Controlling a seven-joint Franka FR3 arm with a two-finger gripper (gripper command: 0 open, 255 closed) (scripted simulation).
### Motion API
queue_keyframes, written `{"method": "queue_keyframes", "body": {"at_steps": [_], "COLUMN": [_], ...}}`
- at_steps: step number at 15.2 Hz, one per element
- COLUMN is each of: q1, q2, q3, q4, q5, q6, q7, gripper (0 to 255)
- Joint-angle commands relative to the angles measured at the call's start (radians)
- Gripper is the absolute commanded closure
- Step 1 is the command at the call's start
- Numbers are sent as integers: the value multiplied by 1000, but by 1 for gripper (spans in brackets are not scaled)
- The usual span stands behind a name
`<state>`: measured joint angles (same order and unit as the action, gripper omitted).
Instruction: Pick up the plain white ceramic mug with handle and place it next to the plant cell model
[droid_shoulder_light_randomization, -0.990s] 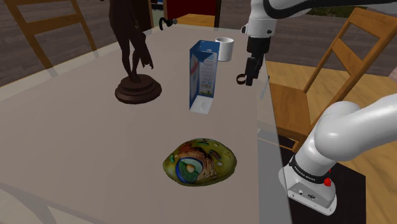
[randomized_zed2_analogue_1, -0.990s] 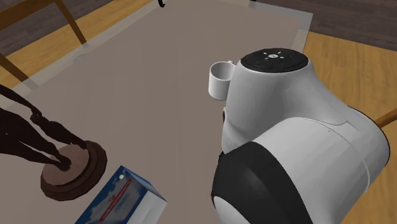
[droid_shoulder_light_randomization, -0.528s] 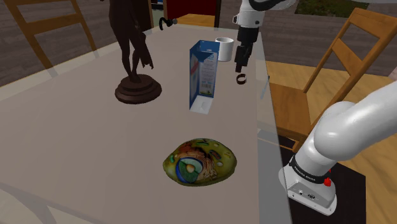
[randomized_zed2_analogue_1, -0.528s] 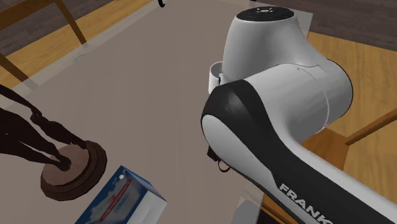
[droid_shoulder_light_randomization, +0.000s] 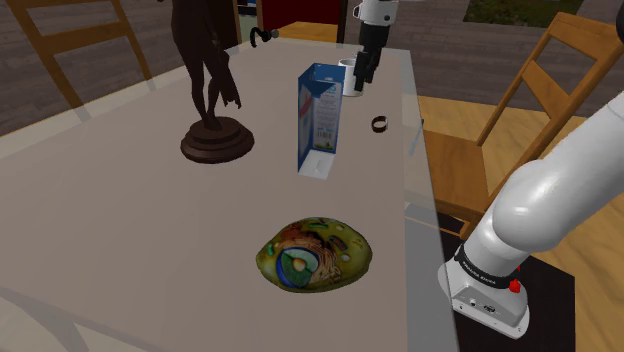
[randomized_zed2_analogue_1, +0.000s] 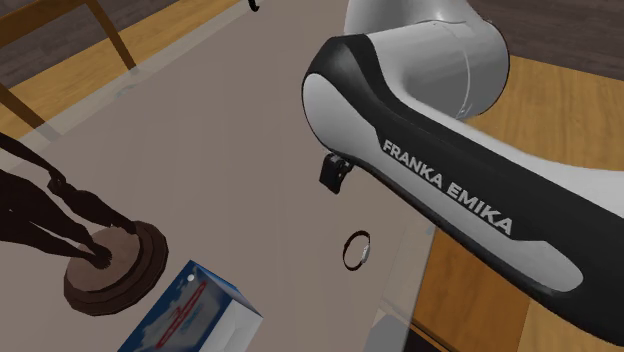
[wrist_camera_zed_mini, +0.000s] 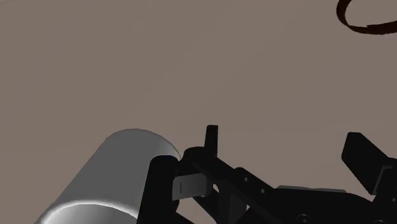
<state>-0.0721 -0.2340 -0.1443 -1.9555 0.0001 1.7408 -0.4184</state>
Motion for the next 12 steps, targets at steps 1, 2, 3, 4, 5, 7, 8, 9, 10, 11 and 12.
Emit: {"method": "queue_keyframes", "body": {"at_steps": [1,2,3,4,5,7,8,9,10,11,12], "q1": [-6,-9,-12,-15,-19,-28,-33,-34,-34,-33,-33], "q2": [59,89,120,151,183,248,282,284,283,282,282], "q3": [-17,-24,-31,-37,-43,-53,-58,-58,-58,-58,-57], "q4": [72,111,152,194,239,332,382,385,370,357,343], "q5": [5,10,15,21,28,44,53,53,53,53,53], "q6": [8,8,8,6,3,-7,-14,-14,0,13,27], "q7": [-34,-49,-63,-77,-92,-120,-133,-134,-134,-134,-134], "gripper": [0,0,0,0,0,0,0,0,0,0,0]}}
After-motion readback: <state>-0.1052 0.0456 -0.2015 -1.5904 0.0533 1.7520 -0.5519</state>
